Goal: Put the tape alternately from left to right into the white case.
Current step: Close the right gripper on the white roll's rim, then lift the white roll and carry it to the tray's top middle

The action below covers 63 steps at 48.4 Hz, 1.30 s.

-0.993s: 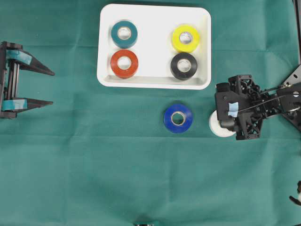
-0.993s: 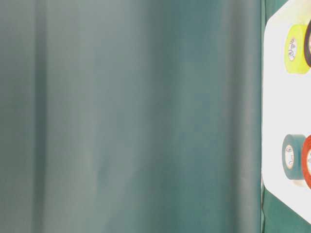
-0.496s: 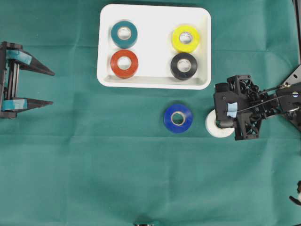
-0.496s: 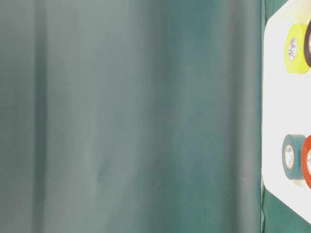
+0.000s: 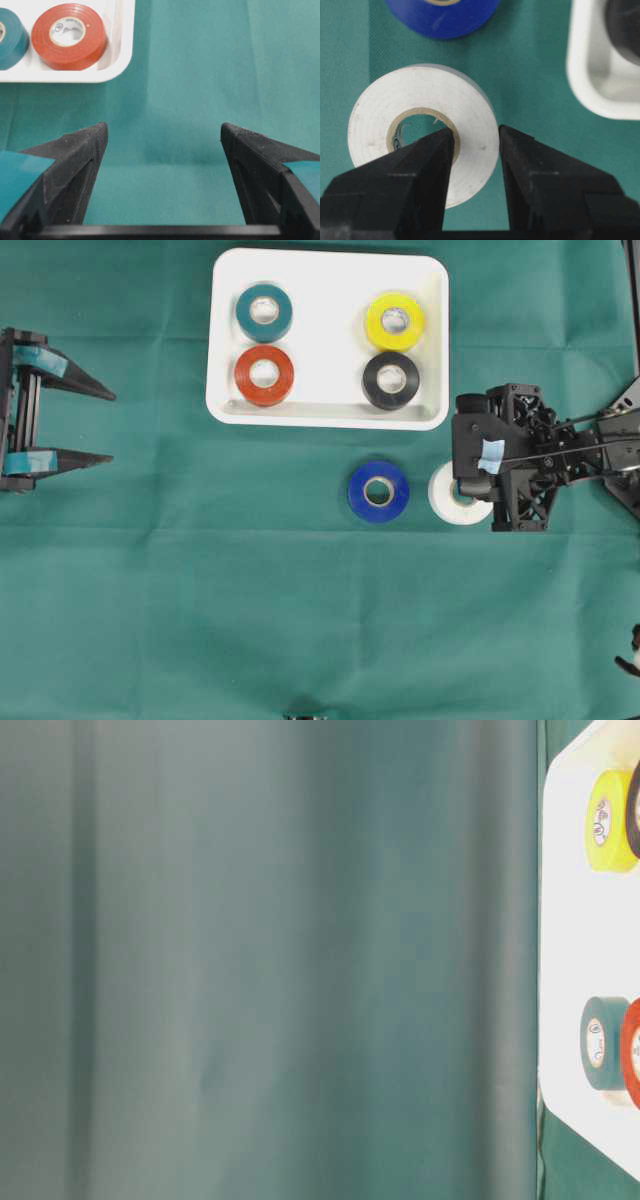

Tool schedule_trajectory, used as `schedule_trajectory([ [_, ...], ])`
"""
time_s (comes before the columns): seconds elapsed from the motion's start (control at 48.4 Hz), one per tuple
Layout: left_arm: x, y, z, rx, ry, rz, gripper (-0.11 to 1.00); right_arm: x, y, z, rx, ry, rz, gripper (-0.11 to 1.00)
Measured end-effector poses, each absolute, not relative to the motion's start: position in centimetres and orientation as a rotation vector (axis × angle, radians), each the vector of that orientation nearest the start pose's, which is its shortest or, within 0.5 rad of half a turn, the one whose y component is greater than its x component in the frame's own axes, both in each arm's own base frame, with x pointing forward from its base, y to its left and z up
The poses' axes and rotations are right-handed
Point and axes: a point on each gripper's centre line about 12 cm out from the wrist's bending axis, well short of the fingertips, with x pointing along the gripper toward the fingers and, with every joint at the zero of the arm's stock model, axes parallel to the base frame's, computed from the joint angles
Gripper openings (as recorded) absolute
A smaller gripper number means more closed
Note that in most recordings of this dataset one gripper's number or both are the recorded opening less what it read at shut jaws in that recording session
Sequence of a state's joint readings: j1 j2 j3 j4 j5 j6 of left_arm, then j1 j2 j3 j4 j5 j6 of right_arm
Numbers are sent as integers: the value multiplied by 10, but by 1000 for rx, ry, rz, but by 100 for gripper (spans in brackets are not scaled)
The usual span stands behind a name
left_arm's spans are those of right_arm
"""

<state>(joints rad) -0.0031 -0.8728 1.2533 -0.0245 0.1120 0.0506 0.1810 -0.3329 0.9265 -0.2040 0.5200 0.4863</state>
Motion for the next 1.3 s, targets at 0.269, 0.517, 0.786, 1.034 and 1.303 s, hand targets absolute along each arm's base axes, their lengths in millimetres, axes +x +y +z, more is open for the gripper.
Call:
schedule_trajectory([
  [0.269,191,-1,198,26,494,-12,89,260,35,164,123,1086,-101,1],
  [0.517,191,-1,198,26,494,-12,90,290,41,168,130,1059,-90,1],
  [0.786,191,-1,198,26,494,-12,90,345,49,172,96,1064,-95,1],
  [1.034,191,-1,198,26,491,-12,90,387,51,167,37,1122,-130,1],
  [1.303,191,-1,198,26,494,-12,90,398,34,171,23,1118,-177,1],
])
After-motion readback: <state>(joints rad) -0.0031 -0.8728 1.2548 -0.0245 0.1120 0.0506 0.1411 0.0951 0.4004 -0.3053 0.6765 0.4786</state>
